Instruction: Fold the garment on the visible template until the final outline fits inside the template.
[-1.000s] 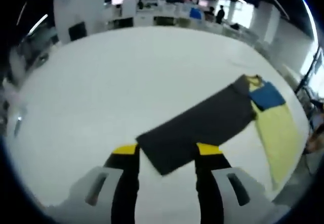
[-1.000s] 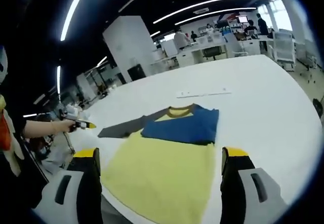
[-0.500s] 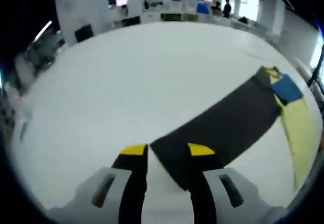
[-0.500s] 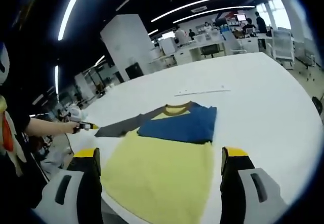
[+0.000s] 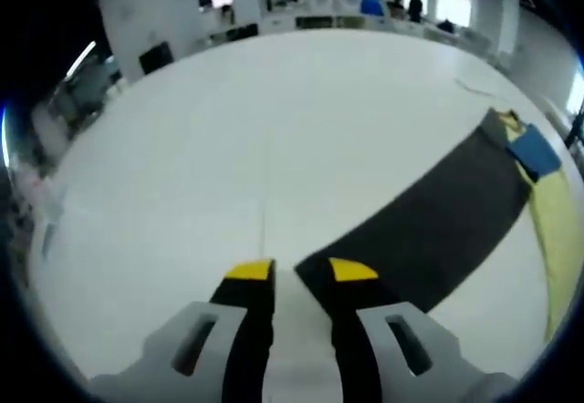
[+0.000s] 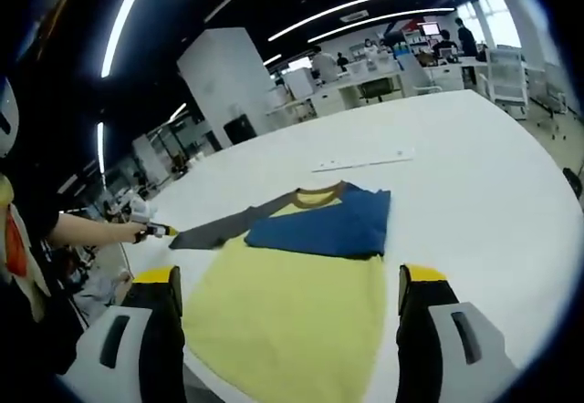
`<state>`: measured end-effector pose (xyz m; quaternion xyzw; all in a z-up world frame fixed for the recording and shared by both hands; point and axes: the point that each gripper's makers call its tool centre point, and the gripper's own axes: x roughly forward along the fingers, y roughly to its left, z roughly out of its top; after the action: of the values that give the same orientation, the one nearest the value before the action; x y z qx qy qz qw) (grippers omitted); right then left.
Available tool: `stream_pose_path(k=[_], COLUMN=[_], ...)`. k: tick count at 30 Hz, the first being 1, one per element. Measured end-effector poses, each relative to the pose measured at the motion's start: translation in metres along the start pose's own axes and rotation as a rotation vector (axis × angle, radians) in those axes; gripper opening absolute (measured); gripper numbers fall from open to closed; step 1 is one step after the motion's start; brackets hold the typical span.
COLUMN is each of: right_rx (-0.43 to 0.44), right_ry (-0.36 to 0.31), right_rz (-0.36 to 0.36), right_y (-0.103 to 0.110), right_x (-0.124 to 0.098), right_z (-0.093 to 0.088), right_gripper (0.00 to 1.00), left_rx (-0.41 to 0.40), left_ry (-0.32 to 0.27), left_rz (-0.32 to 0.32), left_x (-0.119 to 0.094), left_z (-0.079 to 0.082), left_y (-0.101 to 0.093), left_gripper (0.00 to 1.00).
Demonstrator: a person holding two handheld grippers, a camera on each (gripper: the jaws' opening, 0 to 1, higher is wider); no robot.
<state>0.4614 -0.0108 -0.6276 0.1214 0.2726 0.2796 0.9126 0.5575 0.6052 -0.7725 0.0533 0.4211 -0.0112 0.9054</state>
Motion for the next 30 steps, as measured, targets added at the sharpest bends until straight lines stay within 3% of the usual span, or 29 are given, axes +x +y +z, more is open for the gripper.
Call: stream_pose_path(k=[9, 22, 30], right_rx=[0.003, 0.001, -0.003], right_ry=[0.009, 0.013, 0.009], right_rz=[-0.006, -0.009, -0.015], right_y=[-0.005, -0.006, -0.005], right_x=[0.001, 0.0, -0.004], right_z=[0.0, -0.002, 0.001], right_gripper=[0.98, 0.98, 0.98], left_rx=[0.003, -0.144, -0.142], left_ry=[0.015, -0.016, -0.006], left_rz=[-0.02, -0.056, -0.078], left_x=[0.007, 0.006, 0.006], left_z=[-0.002, -0.004, -0.002], left_y=[-0.005, -0.008, -0.013], left_gripper=[0.15, 0.09, 0.0])
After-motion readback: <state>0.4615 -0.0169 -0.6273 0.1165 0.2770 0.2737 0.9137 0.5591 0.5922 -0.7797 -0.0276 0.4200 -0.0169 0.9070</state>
